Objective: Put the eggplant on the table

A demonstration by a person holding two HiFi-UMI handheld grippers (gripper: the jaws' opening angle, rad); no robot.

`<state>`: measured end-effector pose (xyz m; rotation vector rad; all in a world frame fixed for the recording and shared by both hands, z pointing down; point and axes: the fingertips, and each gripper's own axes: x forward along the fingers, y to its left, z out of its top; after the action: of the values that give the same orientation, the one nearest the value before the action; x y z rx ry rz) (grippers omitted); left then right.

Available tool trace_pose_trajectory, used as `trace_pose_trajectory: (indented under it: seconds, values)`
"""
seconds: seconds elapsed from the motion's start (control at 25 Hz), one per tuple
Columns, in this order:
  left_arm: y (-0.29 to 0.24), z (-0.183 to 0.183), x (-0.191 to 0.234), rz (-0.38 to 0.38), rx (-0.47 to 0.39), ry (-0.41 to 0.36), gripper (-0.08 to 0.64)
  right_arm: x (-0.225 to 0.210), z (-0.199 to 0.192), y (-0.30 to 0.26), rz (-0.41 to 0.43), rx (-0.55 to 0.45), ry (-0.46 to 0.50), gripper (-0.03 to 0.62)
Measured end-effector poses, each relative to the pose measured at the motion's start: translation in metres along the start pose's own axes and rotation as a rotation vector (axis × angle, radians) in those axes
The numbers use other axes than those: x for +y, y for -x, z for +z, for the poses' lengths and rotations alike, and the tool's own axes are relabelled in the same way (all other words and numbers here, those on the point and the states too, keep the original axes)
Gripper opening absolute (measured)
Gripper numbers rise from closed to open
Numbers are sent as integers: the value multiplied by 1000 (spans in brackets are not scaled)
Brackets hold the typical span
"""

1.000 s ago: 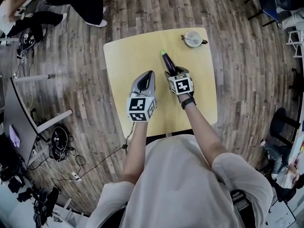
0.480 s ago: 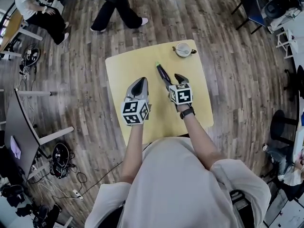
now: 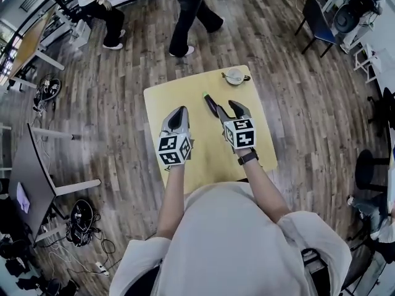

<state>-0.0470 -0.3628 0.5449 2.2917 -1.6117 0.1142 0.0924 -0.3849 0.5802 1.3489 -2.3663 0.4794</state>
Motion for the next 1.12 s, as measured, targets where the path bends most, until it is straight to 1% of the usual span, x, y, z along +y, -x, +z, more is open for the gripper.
trace_pose_trajectory:
  seconds: [0.08,0.24,0.32,0.36,0.48,0.6,0.8,0.96,1.12]
  values:
    - [6,8,-1,6,-15,-18,9,3,14,15,-6,-41,8,181]
    - [17,25,-5,14,-47,-69,9,7,41,43,-17,-132,22,144]
    - [21,33,-8,16,-65,-95,9,6,53,53,-17,-174,31,95]
    - [24,37,-10,15,-76,-106,9,7,58,57,-16,-193,37,84]
    - [32,48,-13,18,-104,-141,9,9,76,69,-20,-244,61,64]
    - [38,56,-18,17,-112,-168,9,11,91,83,-29,-291,75,48]
    - [45,66,-32,24,-139,-207,9,11,100,100,-10,-346,42,35]
    - [50,74,-35,27,-159,-212,9,16,109,107,-18,-387,57,18]
    - [55,82,-33,33,-171,-219,9,22,115,105,-30,-393,83,12]
